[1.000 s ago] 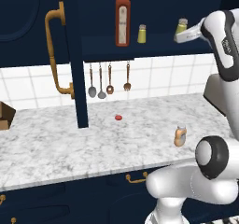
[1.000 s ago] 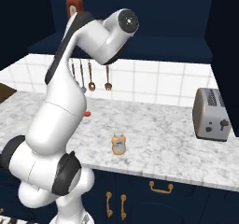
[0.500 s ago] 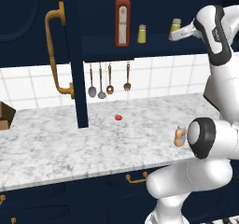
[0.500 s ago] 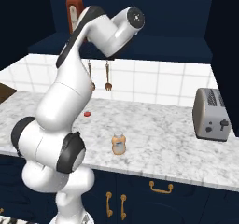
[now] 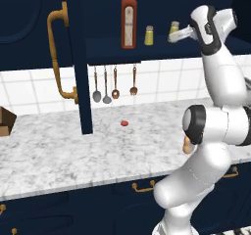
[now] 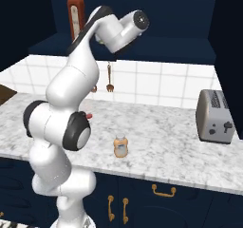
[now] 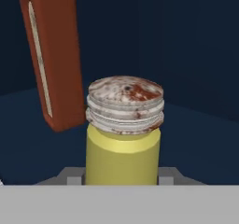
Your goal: Put the shaker and condiment bottle from the counter next to their counterparts in the cabinet.
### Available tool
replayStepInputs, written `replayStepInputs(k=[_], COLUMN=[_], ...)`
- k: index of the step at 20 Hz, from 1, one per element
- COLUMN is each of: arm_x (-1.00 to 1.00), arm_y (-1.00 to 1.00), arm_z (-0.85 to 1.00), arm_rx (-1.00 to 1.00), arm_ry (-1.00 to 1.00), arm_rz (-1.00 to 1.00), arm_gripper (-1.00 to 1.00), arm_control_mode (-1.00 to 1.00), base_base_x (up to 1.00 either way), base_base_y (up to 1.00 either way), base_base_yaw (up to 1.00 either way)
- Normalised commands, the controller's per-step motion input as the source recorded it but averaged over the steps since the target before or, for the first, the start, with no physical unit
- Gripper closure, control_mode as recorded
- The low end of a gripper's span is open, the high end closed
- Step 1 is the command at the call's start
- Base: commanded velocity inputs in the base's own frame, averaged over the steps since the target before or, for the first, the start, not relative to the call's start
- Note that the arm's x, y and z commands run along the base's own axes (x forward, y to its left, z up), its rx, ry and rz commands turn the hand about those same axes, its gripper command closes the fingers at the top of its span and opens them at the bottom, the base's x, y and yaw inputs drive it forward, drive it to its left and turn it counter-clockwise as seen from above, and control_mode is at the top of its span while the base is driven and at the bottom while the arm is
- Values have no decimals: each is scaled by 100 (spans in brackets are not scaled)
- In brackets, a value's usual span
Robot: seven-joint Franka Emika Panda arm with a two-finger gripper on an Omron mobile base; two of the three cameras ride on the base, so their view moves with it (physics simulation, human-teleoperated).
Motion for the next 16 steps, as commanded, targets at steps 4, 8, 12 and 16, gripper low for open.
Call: replayStepInputs(k=[4,8,12,16], arm_x=[57,47,40,40], arm_y=[0,0,0,0], arm_z=[-28,-21,-14,-16], arm_rx=[0,1,1,0], arm_ry=[1,2,2,2], arm_rz=[2,3,3,2], arm_gripper=[100,100,100,100], arm_control_mode=[-100,-100,-100,-100], base_base_x=[0,0,0,0], base_base_y=[0,0,0,0], base_base_yaw=[0,0,0,0])
